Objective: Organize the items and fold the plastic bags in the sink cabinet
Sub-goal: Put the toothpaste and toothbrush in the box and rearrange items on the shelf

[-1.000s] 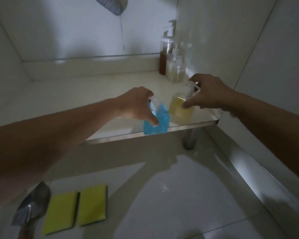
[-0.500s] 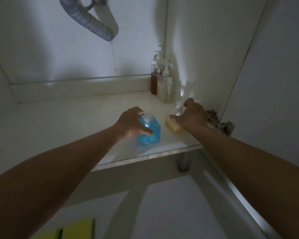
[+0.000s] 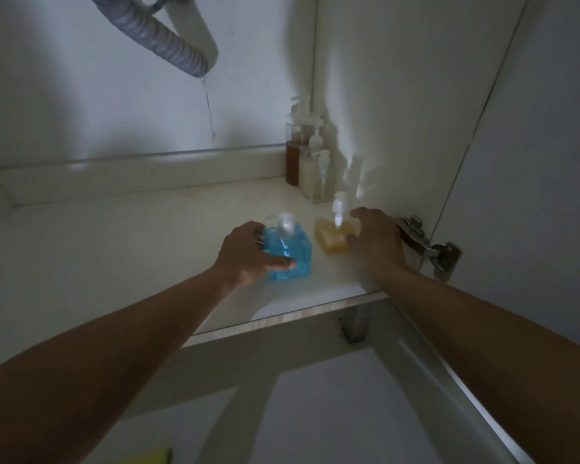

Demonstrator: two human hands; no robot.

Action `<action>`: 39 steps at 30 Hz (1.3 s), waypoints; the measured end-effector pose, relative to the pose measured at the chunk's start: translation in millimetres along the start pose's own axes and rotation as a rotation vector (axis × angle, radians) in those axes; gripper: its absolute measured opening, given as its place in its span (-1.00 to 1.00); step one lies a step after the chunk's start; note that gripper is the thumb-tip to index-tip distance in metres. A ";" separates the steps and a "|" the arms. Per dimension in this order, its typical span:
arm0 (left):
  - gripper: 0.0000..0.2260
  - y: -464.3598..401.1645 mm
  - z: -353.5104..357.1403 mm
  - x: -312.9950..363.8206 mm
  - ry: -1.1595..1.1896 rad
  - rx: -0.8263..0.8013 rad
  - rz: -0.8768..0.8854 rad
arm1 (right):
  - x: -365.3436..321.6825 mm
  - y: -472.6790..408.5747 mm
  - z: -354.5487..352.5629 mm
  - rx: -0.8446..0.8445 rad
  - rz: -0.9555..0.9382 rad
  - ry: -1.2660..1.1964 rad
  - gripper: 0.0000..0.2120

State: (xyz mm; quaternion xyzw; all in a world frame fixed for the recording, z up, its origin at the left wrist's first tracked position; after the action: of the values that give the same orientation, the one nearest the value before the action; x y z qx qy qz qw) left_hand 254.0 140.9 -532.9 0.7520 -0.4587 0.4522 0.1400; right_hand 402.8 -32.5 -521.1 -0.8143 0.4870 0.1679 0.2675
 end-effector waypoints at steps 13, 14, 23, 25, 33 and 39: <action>-0.47 -34.5 30.0 4.2 0.107 0.070 0.039 | -23.9 -43.5 26.1 0.246 -0.200 0.215 -0.89; -0.46 -37.0 31.5 3.0 0.111 0.068 0.042 | -25.7 -49.2 27.1 0.245 -0.196 0.207 -0.91; -0.51 -51.3 45.5 -4.2 0.031 0.103 0.051 | -27.1 -86.3 35.0 -0.010 -0.036 0.049 -0.75; -0.54 -53.9 49.5 -0.9 0.037 0.111 0.061 | -30.5 -80.2 26.1 -0.039 -0.004 -0.050 -0.72; -0.61 -79.6 74.2 12.5 -0.140 0.037 0.103 | -23.4 -51.1 -4.9 0.052 -0.096 -0.022 -0.81; -0.70 -98.8 97.3 25.2 -0.071 -0.164 0.083 | -21.4 -43.5 0.5 -0.002 -0.161 0.281 -0.72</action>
State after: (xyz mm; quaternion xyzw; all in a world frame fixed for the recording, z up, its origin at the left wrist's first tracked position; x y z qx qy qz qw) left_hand 392.6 119.1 -546.1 0.7339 -0.5295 0.3919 0.1659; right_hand 431.2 -0.5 -498.2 -0.8664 0.4527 0.0309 0.2086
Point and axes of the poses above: each hand's wrist, its own y-axis away from the middle knuckle, its own z-axis out of the palm, x = y × z, the point moved 5 cm from there along -y, towards the middle knuckle, and after that the axes turned 8 degrees about z, right-handed, at the moved point
